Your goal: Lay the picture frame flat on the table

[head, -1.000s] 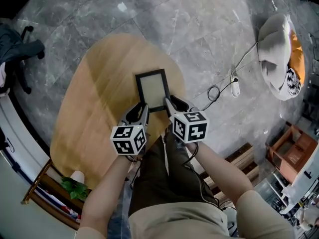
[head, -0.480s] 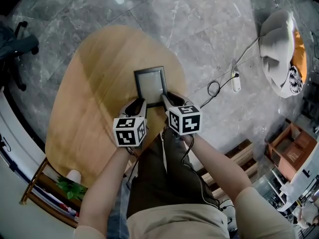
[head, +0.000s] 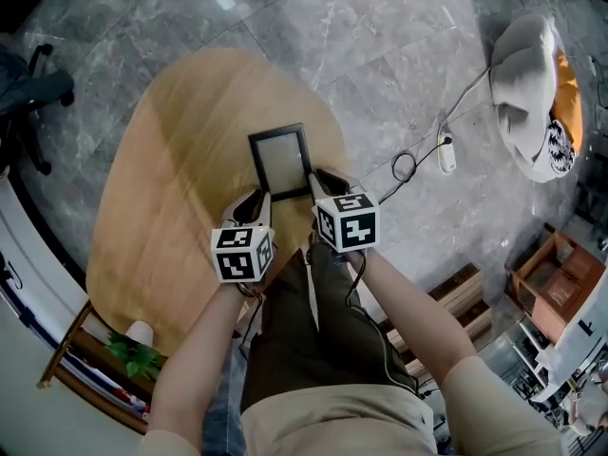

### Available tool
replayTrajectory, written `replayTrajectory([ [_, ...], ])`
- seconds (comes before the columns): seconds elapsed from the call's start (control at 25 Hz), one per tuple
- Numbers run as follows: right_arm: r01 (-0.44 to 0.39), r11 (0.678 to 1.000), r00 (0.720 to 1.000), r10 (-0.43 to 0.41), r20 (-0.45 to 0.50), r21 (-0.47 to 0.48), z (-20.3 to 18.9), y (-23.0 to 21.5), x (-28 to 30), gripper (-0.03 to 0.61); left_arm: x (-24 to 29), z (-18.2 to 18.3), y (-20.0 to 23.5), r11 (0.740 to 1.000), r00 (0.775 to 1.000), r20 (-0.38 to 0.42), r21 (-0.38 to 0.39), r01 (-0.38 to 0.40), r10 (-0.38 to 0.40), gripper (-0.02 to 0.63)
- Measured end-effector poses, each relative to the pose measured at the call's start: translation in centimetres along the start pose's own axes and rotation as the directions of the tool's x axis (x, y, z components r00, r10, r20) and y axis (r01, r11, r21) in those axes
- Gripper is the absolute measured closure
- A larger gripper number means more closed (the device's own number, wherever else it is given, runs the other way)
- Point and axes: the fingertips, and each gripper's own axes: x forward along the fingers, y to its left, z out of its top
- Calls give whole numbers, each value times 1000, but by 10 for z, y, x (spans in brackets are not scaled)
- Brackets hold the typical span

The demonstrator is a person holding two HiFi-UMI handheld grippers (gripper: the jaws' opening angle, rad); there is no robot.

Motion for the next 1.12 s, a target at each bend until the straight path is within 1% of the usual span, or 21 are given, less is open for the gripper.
replayTrajectory([
  [0.08, 1, 1000, 999, -1, 39, -13, 16, 3, -17, 559, -11, 9, -5, 1000, 1000, 14, -8, 6, -5, 574],
  [0.16, 17, 999, 995, -12, 95, -52, 36, 8, -40, 571, -24, 21, -10, 1000, 1000, 29, -12, 10, -10, 578],
  [0.28, 30, 994, 985, -12, 170, -106, 65, 20, -81, 574, -52, 45, -19, 1000, 998, 70, 5, 0, 0, 583],
  [0.32, 31, 992, 982, -7, 191, -121, 74, 24, -95, 574, -63, 55, -22, 1000, 996, 91, 3, -6, 6, 584],
  [0.4, 34, 989, 972, 1, 236, -144, 94, 32, -123, 574, -86, 78, -28, 1000, 989, 144, -25, -11, 15, 584],
  [0.48, 39, 987, 957, 8, 290, -155, 114, 41, -154, 577, -113, 102, -38, 999, 980, 198, -50, -4, 14, 584],
  [0.52, 40, 986, 949, 13, 316, -159, 123, 46, -171, 577, -127, 113, -45, 999, 974, 225, -49, 2, 10, 584],
  [0.68, 28, 983, 915, 48, 401, -181, 150, 72, -238, 580, -184, 148, -73, 1000, 951, 310, -3, 9, -8, 586],
  [0.88, 3, 973, 873, 109, 475, -229, 177, 106, -317, 580, -257, 186, -110, 997, 916, 401, 74, -6, -24, 586],
  [1.0, -11, 965, 846, 149, 511, -262, 194, 126, -366, 580, -306, 208, -134, 992, 891, 453, 125, -21, -38, 586],
  [1.12, -7, 953, 817, 181, 548, -304, 208, 144, -415, 580, -355, 227, -162, 982, 865, 498, 185, -44, -55, 586],
])
